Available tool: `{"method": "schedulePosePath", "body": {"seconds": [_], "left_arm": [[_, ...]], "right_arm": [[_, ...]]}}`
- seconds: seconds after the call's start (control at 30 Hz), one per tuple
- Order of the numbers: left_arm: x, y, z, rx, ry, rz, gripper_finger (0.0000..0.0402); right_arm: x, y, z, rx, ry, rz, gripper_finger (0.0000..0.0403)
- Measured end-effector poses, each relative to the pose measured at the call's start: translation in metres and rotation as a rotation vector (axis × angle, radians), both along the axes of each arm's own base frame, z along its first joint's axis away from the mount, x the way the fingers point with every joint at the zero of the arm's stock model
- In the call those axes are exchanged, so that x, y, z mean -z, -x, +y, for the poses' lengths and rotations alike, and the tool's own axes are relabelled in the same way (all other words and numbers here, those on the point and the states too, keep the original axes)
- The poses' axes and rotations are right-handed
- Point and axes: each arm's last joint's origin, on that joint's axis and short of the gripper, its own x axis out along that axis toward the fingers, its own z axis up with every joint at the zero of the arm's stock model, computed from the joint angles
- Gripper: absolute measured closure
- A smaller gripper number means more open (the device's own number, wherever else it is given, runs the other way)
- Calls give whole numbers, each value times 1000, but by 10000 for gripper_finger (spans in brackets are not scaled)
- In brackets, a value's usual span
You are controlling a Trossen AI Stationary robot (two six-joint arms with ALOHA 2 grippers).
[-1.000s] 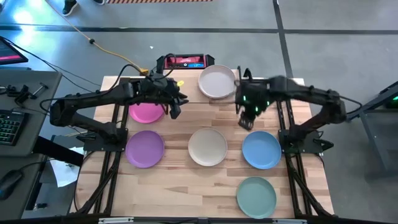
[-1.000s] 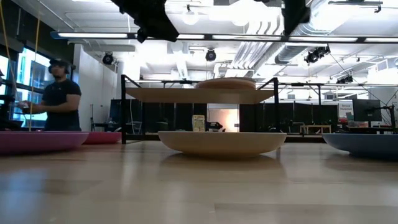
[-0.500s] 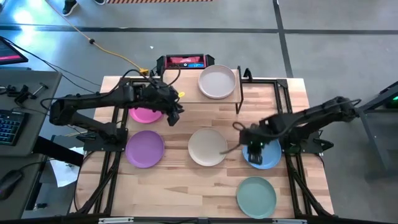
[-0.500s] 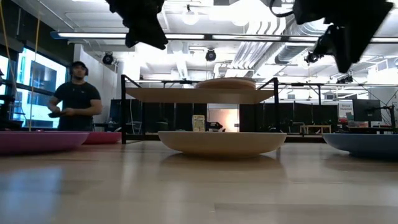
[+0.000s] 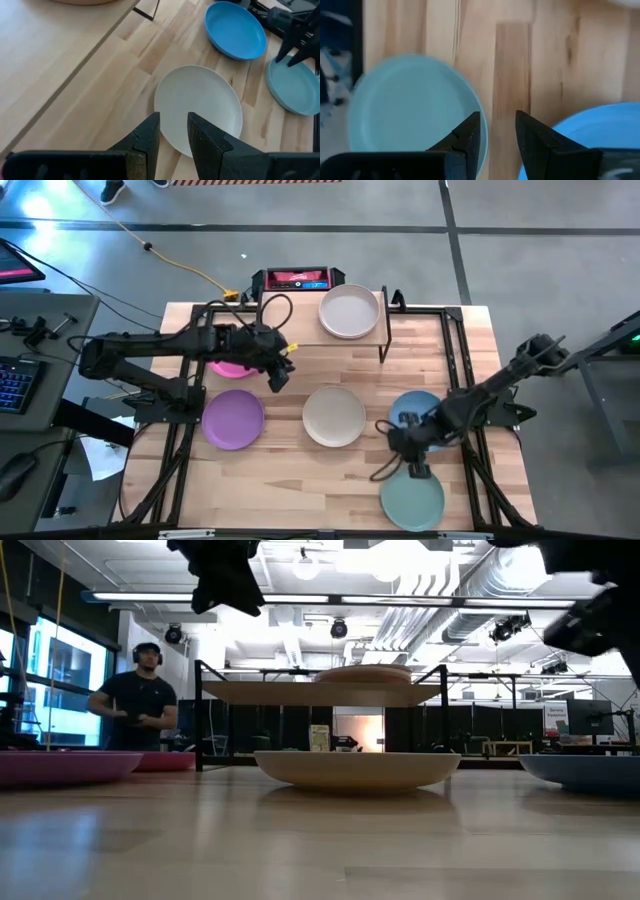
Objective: Place and stack plates onto a shelf
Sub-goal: Stack the light blue plate on top of the gray stacked plates on the shelf
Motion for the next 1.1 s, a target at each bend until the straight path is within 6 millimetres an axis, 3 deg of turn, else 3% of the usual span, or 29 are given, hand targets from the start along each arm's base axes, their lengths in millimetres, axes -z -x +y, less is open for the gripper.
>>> {"method": "schedulePosePath", "body": {"seconds": [0.33,0.9,1.1], "left_arm": [[0,-1,-11,-14,5,-5,312],[0,-1,-11,-17,8,-4,312],[0,-1,-11,-16,7,-1,312]], "right_arm": [[34,0,26,-45,106,78,300],[66,-7,37,-57,150,150,300],[68,-8,38,-18,136,170,316]]}}
